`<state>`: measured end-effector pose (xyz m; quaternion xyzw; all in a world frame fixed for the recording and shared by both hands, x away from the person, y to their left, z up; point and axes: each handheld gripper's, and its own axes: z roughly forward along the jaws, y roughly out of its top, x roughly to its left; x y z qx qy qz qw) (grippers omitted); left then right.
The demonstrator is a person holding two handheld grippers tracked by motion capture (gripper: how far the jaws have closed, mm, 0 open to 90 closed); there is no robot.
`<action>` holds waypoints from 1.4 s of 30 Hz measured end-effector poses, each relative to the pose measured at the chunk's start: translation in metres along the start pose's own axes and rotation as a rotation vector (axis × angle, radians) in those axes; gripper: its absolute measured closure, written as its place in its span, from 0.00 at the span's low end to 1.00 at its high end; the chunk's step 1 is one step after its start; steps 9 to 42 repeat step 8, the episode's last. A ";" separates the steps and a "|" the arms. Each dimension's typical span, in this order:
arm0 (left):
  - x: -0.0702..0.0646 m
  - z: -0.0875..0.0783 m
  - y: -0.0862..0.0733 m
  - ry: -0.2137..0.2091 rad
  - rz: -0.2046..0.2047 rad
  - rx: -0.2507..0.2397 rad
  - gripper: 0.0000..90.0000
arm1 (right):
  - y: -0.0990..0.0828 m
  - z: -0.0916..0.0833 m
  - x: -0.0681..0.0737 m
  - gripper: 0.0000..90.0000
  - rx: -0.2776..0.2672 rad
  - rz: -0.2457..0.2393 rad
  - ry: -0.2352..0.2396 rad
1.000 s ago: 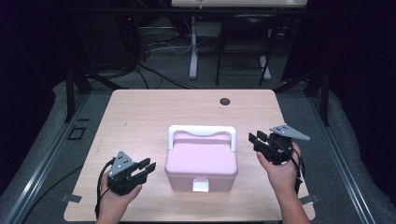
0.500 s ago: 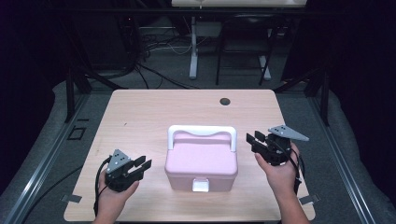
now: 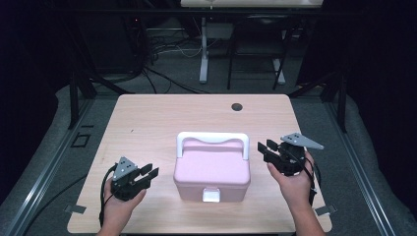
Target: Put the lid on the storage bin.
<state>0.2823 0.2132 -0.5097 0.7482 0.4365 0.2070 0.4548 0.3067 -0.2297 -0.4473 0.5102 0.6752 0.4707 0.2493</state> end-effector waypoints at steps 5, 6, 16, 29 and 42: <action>0.004 0.003 -0.001 0.003 -0.011 0.002 0.72 | 0.000 -0.004 0.002 0.68 -0.001 -0.007 0.015; 0.004 0.003 -0.001 0.003 -0.011 0.002 0.69 | 0.000 -0.004 0.002 0.68 -0.001 -0.007 0.015; 0.004 0.003 -0.001 0.003 -0.018 -0.008 0.64 | 0.003 -0.009 0.003 0.65 -0.025 0.002 0.042; 0.004 0.003 -0.001 0.003 -0.018 -0.008 0.64 | 0.003 -0.009 0.003 0.65 -0.025 0.002 0.042; 0.004 0.003 -0.001 0.003 -0.018 -0.008 0.64 | 0.003 -0.009 0.003 0.65 -0.025 0.002 0.042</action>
